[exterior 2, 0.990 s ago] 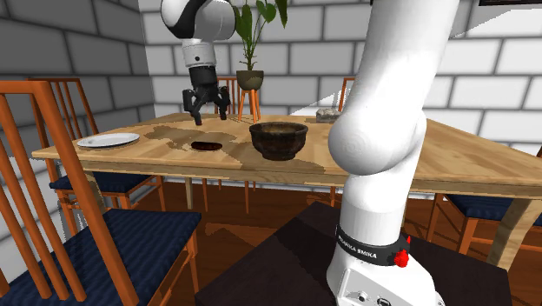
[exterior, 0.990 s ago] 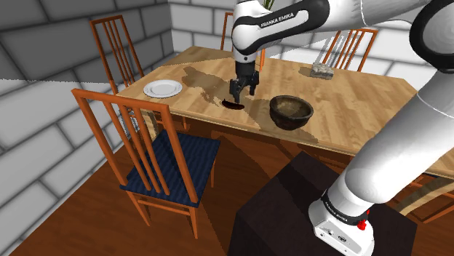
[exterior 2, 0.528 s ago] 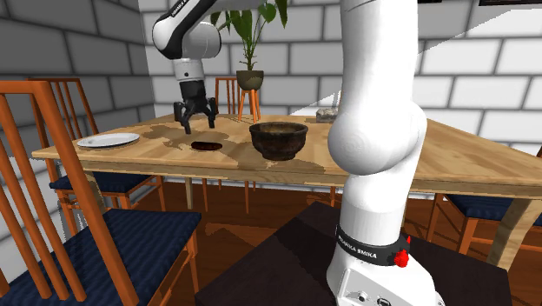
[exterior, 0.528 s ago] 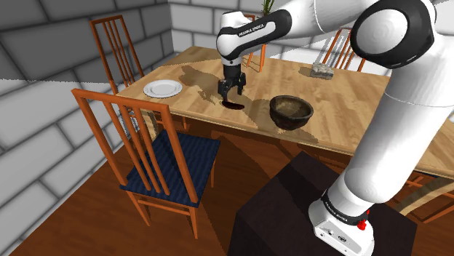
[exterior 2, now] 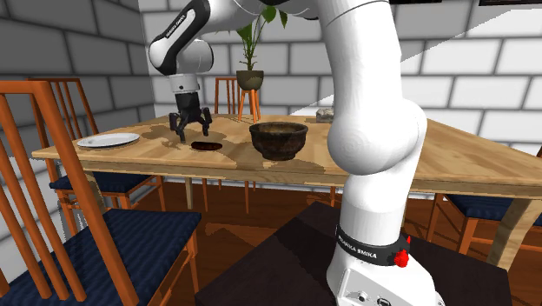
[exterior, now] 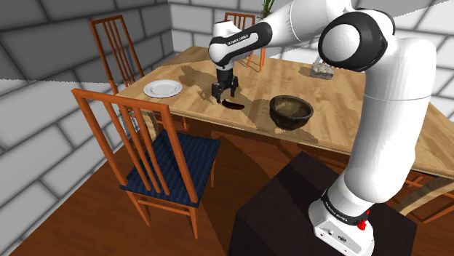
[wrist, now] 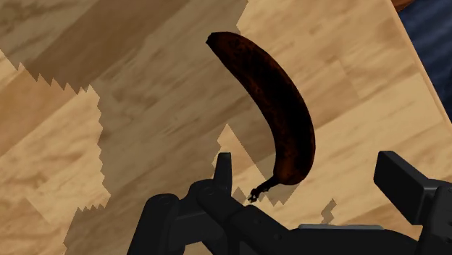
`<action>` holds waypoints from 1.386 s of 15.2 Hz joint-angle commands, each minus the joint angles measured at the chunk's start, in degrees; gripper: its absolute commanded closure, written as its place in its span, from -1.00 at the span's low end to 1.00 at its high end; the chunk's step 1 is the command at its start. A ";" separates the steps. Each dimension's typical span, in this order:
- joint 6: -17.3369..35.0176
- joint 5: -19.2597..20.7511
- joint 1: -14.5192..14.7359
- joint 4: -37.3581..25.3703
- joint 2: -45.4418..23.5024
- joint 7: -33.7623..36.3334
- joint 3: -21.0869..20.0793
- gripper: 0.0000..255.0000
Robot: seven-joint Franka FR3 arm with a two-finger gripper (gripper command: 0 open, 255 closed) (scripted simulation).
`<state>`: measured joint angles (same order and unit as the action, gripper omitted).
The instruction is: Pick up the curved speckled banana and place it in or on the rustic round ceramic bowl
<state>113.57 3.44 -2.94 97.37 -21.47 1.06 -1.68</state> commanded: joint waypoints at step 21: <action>3.02 0.11 -0.07 1.72 -1.26 0.06 0.07 1.00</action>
<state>116.59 3.55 -3.01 99.09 -22.73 1.12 -1.61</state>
